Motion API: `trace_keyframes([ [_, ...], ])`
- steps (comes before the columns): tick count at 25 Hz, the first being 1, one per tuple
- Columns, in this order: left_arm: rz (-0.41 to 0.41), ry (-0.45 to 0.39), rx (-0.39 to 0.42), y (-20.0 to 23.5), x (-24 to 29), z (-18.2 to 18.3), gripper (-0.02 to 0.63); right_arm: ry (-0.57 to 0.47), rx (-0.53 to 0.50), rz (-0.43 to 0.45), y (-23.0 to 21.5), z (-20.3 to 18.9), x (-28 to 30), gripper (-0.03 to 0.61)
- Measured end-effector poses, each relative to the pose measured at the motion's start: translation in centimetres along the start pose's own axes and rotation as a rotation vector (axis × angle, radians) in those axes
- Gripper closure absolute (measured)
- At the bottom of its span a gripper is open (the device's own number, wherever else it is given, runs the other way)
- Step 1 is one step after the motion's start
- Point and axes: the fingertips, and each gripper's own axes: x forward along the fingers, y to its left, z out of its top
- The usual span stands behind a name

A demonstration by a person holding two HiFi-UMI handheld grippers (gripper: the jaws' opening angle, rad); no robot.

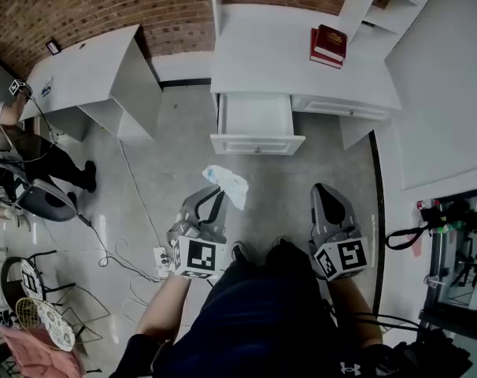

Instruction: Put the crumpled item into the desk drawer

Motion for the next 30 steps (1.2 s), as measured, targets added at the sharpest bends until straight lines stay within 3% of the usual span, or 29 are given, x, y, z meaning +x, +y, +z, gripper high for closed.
trace_keyframes([
  [6,-0.025,0.004,-0.010,0.6,1.5,-0.5,0.588,0.038,0.008,-0.018,-0.4,-1.0,0.7,0.575],
  [14,-0.008,0.046,0.016,2.5,5.8,-0.5,0.588,0.037,0.050,0.028,-2.8,-2.0,5.6,0.575],
  [30,0.038,0.151,0.077,5.0,16.9,2.1,0.588,0.000,0.103,0.099,-12.7,0.2,14.6,0.575],
])
